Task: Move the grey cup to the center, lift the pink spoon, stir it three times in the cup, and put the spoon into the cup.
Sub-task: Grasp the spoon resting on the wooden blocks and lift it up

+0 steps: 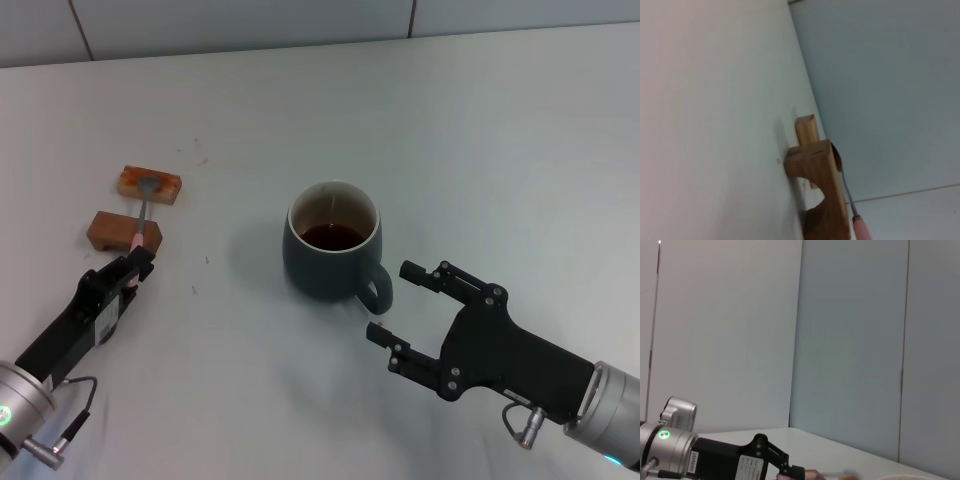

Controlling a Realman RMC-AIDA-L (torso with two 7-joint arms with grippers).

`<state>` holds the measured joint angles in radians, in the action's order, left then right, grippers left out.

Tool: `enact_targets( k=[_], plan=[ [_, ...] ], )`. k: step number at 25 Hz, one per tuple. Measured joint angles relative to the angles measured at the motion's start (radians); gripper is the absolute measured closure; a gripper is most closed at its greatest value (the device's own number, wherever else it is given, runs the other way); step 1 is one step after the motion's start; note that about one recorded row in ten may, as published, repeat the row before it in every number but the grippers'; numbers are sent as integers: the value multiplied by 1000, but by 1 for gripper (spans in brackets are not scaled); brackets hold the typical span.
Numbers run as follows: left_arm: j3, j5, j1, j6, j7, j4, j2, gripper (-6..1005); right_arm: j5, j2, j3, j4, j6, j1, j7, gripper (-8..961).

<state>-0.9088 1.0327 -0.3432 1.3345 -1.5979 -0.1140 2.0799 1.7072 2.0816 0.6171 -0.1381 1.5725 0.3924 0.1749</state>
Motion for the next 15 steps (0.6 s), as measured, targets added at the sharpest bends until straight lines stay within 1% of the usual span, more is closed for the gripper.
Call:
enact_targets(
  k=[7,9,10,12,13,15],
  plan=[
    [0,2,16,46,16,65,-6,836,0,0,0,0,7,-5,0,244],
    [-8,8,25,70,25,118,-8,872,0,0,-1,0,9,-5,0,244],
    [-27,33,30,92,34,195,-11,872,0,0,0,0,9,-5,0,244],
    [-50,66,33,102,34,277,-21,873,0,0,-1,0,10,-6,0,245],
    [-67,106,35,104,25,355,-32,873,0,0,-2,0,13,-7,0,245],
    [-80,197,39,105,-8,513,-67,873,-1,0,-2,0,15,-7,0,245]
  ],
)
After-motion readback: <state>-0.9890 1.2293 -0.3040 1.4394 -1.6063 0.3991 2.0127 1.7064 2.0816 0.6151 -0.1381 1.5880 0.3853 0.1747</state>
